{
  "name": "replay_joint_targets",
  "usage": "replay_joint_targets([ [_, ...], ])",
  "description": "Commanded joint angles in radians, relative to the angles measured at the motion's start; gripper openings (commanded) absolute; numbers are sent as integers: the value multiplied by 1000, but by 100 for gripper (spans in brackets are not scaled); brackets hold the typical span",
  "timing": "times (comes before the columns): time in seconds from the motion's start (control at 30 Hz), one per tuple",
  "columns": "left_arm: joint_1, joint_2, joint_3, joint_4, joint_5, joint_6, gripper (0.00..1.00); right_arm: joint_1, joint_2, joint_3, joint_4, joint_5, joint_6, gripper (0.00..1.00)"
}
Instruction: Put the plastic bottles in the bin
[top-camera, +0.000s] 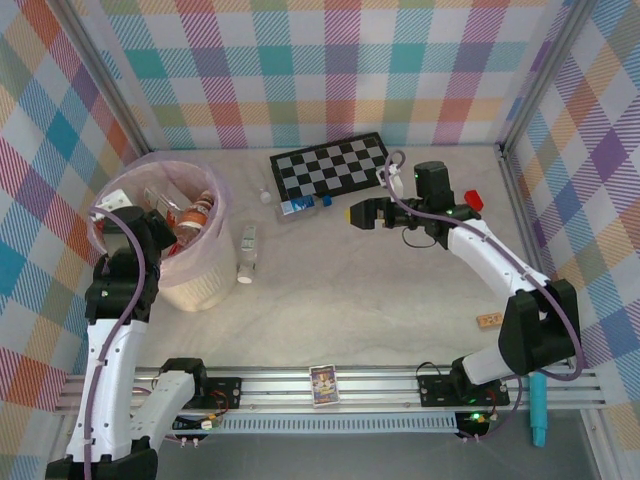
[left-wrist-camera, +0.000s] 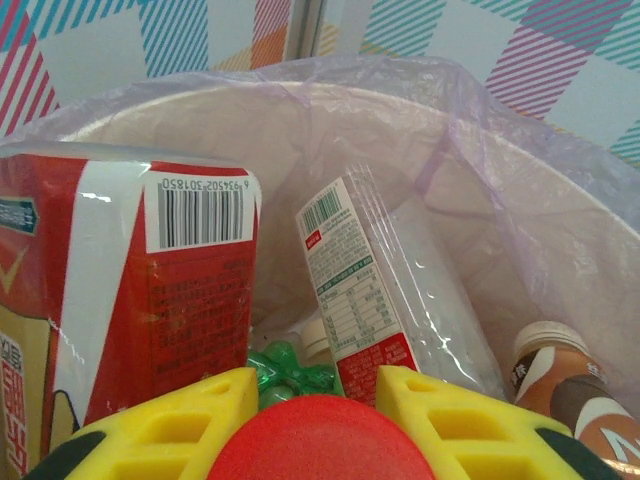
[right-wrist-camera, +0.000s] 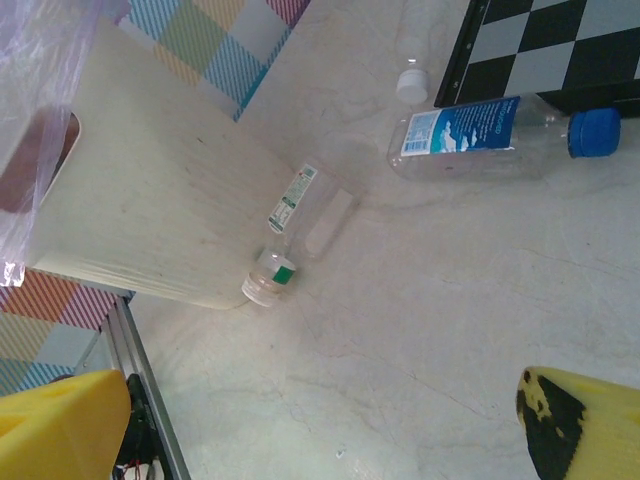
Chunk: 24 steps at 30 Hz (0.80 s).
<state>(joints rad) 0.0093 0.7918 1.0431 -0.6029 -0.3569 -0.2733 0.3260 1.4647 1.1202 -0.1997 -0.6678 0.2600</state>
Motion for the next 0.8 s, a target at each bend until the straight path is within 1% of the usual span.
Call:
replay_joint_targets([
  [0.0, 0, 9, -21, -97, 57, -16, 4, -7, 23, 38, 41, -37, 17, 99],
  [0.03, 1, 13, -16, -100, 64, -16, 13, -7, 26, 39, 43, -37, 19, 99],
  [0.1, 1, 20, 16, -109, 66, -10, 38, -7, 35, 47, 43, -40, 22, 99],
  [0.13, 1, 26, 45, -118, 62, -5, 48, -7, 37, 50, 41, -39, 22, 99],
  [0.17, 0, 32, 76, -128, 61, 2, 56, -7, 39, 53, 37, -39, 22, 99],
  [0.2, 1, 45, 117, -143, 62, 12, 63, -7, 41, 56, 32, -39, 21, 99],
  [0.23, 1, 60, 158, -166, 61, 26, 69, -7, 42, 58, 28, -37, 19, 99],
  [0.33, 1, 116, 298, -242, 52, 57, 79, -7, 45, 63, 16, -27, 17, 99],
  [0.47, 1, 175, 436, -302, 41, 87, 81, -7, 47, 71, -11, -14, 14, 100],
  [0.5, 1, 188, 465, -310, 49, 89, 79, -6, 49, 72, -18, -12, 10, 100],
  [0.6, 1, 224, 509, -304, 79, 91, 67, -6, 51, 78, -41, -7, 5, 100],
  [0.67, 1, 240, 520, -298, 73, 94, 59, -2, 48, 78, -49, -7, 5, 100],
  [0.77, 1, 245, 502, -282, 93, 87, 40, 1, 39, 76, -60, -3, 1, 100],
])
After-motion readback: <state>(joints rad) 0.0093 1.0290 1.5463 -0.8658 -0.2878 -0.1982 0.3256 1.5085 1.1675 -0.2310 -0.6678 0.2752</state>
